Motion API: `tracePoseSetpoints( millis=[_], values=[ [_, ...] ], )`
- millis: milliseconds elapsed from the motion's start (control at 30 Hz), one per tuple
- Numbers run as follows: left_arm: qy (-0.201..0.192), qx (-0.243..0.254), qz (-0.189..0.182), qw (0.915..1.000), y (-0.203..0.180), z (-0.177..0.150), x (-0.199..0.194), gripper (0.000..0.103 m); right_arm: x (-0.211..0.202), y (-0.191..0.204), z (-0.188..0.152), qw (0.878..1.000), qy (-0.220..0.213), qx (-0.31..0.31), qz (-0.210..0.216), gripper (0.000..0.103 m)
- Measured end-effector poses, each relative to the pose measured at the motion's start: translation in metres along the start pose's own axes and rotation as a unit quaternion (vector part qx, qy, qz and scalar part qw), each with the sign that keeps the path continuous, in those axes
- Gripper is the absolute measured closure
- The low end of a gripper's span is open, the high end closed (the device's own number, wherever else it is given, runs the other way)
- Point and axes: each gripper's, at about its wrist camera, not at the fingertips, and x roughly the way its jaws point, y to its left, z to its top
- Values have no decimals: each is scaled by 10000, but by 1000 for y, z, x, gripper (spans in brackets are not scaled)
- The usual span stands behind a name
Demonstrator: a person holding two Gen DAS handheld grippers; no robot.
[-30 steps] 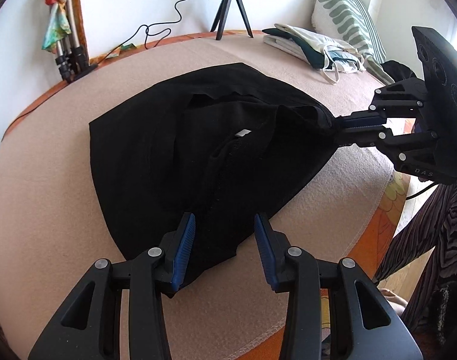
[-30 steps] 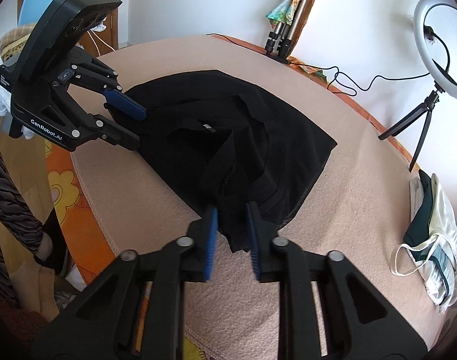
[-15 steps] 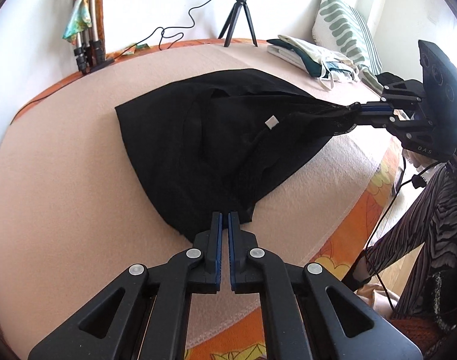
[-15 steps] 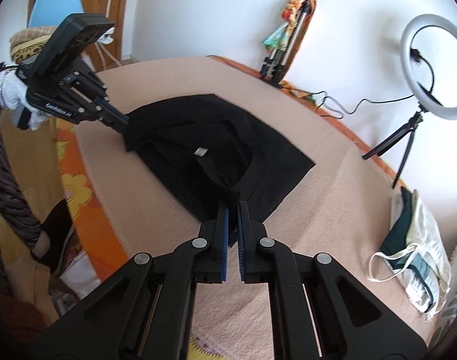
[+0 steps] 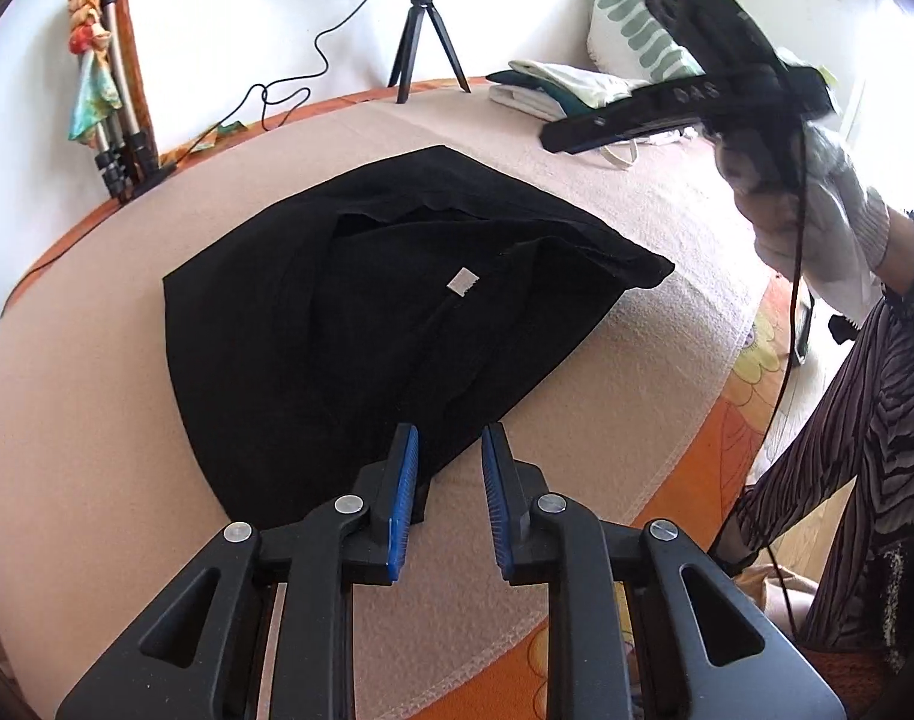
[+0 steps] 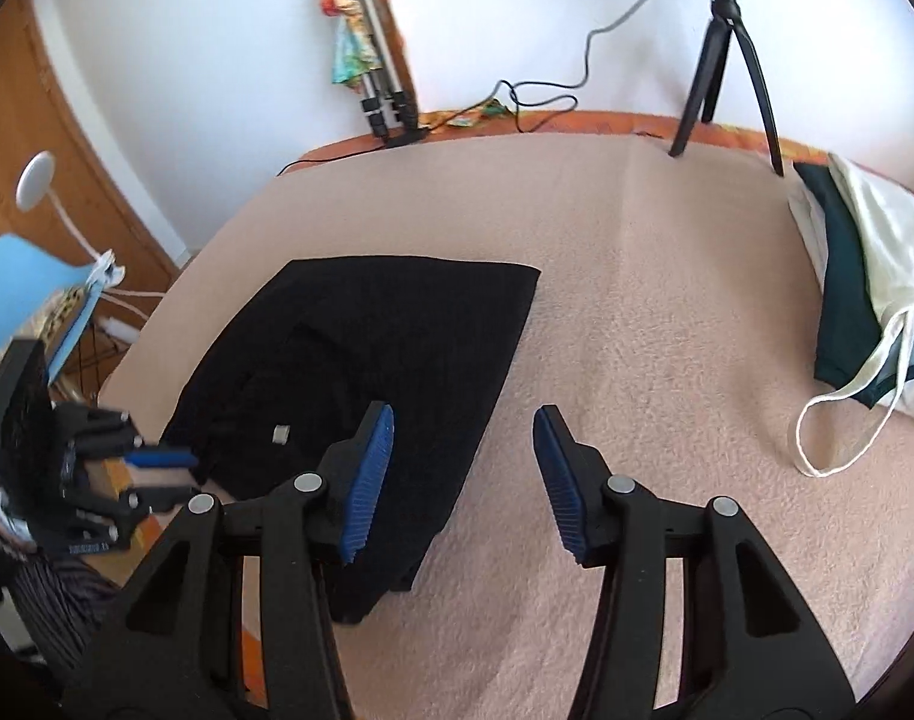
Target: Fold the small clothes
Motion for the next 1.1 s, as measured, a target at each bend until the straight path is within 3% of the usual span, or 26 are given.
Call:
tracePoseSetpoints(
  millis=[67, 200, 333, 367, 433, 533, 733, 867, 967, 1000, 1100],
  values=[
    [-3, 123, 177, 9998, -4, 4, 3, 83, 18, -13, 15, 9991, 89, 401, 60, 53],
    [10, 111, 145, 9998, -3, 8, 10, 83, 51, -34, 39, 9936, 237, 1075, 261, 53],
    [130, 232, 196, 9995, -5, 8, 19, 83, 79, -42, 51, 9909, 441, 1264, 123, 59],
    [122, 276, 198, 9993, -5, 8, 20, 83, 84, -41, 52, 9907, 479, 1269, 116, 62],
    [100, 321, 197, 9992, -5, 8, 21, 84, 90, -39, 55, 9907, 519, 1250, 131, 85],
    [2, 369, 135, 9992, -1, 8, 20, 97, 91, -30, 57, 9929, 482, 1086, 80, 97],
    [-77, 408, -110, 9991, 4, -2, 7, 101, 77, -15, 69, 9974, 94, 616, -354, 100],
    [21, 379, -132, 9992, 7, -16, 3, 102, 78, -17, 73, 9975, 54, 585, -397, 100],
    [-66, 8, -261, 9996, 15, -22, -10, 101, 77, -18, 68, 9972, 276, 670, -199, 100],
    [-152, -151, -244, 9995, 19, -23, -17, 101, 72, -16, 64, 9972, 283, 621, -314, 99],
    [-341, -591, -229, 9974, 33, -30, -35, 90, 47, -5, 53, 9985, 175, 319, -400, 98]
  ],
)
